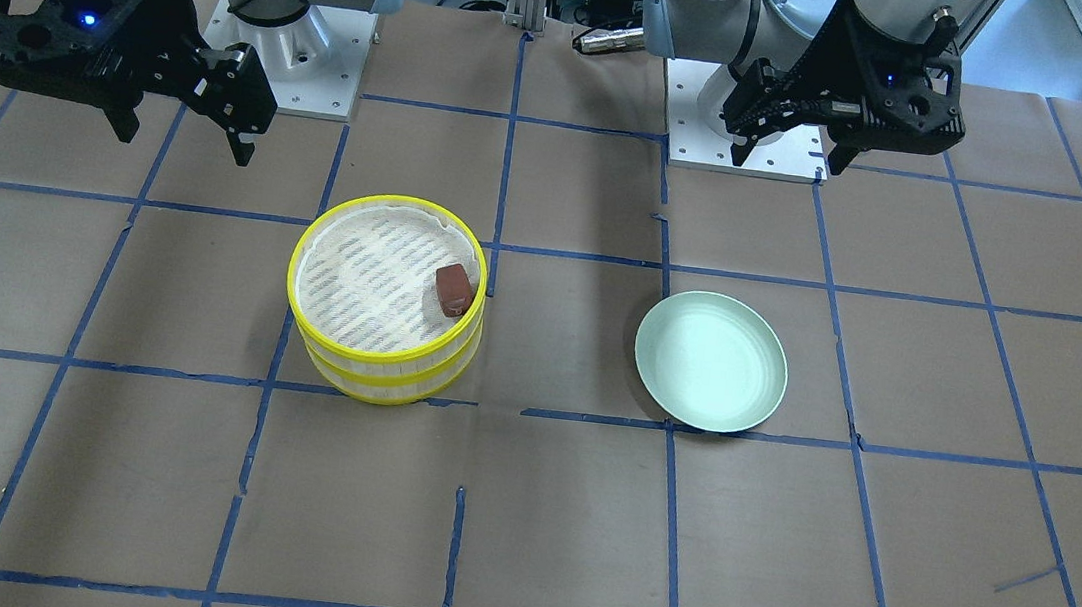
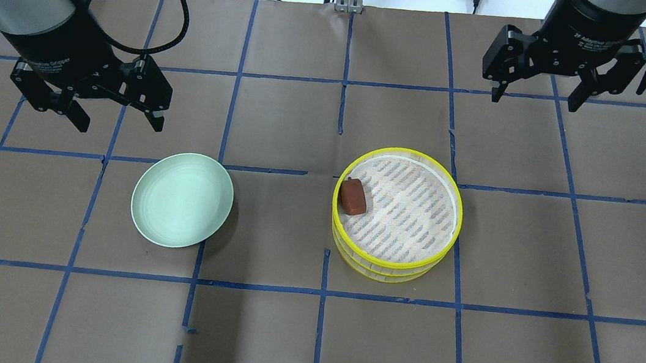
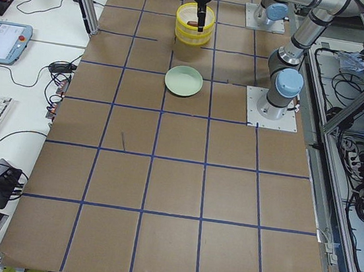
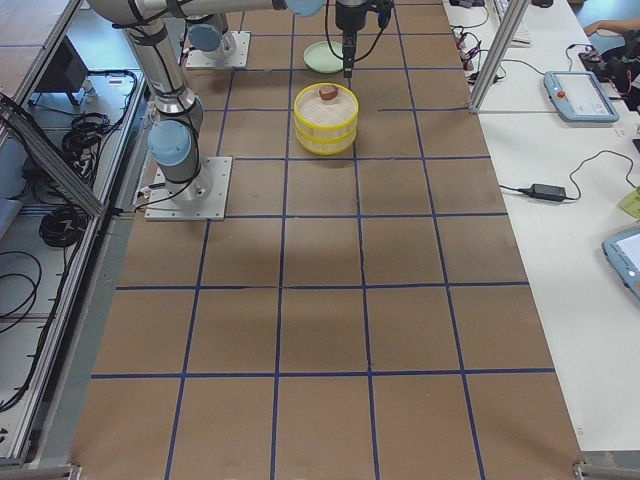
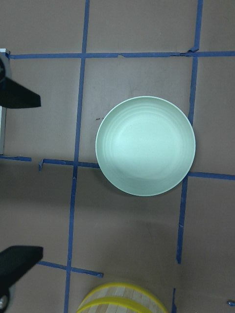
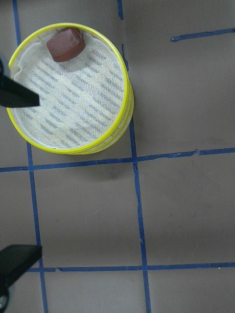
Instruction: Place buns in different layers of steamer
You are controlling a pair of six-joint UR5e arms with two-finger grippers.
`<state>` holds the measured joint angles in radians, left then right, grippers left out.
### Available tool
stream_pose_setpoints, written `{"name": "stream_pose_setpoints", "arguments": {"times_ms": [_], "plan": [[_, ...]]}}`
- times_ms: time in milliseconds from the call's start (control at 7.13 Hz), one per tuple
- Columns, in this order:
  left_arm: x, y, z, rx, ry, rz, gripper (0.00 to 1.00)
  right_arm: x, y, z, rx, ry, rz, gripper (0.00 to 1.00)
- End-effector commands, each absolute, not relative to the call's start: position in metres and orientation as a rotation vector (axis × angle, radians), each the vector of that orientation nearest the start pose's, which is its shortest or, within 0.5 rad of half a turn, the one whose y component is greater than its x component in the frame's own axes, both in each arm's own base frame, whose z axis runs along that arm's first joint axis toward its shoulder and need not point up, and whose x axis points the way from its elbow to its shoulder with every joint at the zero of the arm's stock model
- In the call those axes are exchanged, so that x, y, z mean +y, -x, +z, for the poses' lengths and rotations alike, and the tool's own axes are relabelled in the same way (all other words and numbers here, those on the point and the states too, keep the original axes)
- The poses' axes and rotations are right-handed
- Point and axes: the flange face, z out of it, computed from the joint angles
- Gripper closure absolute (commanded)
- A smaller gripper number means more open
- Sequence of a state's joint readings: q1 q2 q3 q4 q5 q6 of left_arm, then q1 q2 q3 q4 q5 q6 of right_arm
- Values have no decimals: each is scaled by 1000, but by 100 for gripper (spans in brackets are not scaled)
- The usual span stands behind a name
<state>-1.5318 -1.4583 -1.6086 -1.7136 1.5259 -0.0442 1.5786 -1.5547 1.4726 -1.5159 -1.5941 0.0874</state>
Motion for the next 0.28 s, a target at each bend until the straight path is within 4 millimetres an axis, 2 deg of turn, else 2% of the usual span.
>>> {"name": "stream_pose_setpoints", "arguments": {"times_ms": [0, 140], "plan": [[-441, 122, 511, 3195, 143, 101, 0, -501, -137, 525, 3161, -120, -77, 0], [-441, 123, 511, 3204, 144, 101, 0, -501, -137, 525, 3159, -122, -79, 0]]}}
